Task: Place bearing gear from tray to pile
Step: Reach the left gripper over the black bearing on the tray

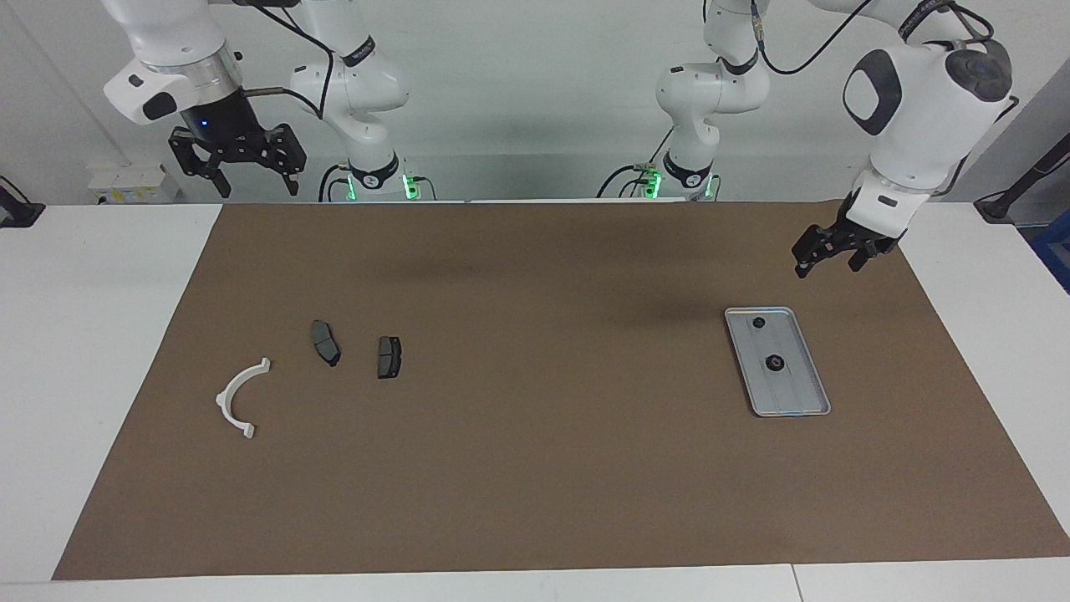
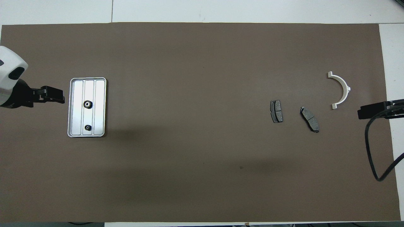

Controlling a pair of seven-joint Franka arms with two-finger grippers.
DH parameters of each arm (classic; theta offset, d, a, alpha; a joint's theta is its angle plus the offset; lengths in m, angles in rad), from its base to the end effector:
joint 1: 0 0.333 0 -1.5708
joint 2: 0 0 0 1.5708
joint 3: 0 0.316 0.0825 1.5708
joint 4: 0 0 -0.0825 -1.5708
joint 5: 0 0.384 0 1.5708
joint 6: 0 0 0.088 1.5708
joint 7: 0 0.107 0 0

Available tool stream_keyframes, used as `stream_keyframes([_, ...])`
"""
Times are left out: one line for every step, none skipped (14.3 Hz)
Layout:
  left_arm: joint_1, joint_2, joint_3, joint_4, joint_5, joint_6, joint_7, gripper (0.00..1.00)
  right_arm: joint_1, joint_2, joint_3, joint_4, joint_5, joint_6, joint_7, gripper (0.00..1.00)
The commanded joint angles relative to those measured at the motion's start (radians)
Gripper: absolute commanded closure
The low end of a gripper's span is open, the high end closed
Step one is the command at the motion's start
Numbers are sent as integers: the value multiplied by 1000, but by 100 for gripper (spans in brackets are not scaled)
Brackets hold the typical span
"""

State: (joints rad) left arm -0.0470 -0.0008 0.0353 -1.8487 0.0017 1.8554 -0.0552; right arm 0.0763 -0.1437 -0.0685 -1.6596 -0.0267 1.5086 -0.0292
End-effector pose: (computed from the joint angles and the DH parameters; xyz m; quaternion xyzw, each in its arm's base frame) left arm 0.5629 -0.0064 0.5170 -0.9998 -0.0215 -0.0038 0.0007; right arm 0.5026 -0.0019 0.6532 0.9998 0.0181 -0.0039 0.0084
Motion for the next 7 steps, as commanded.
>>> stream_keyframes([-10,51,2,-58,17,132,12,0,-3,-14,-1,-9,19,-13,3,0])
stream_keyframes([-10,62,2,-91,17,190,15,0,-3,-14,1,-9,19,-13,3,0])
stream_keyframes([-5,64,2,-142,17,256,20,0,-3,-14,-1,-8,19,-11,3,0])
stream_keyframes([-1,62,2,-194,17,324,20,0,-3,-14,-1,-8,19,-10,3,0])
stream_keyframes([-1,67,2,-220,17,358,20,0,-1,-14,1,-9,19,-10,3,0])
stream_keyframes([1,85,2,-222,17,361,20,0,0,-14,-1,-9,19,-11,5,0])
stream_keyframes([1,106,0,-222,15,369,17,0,2,-14,1,-9,19,-11,5,0])
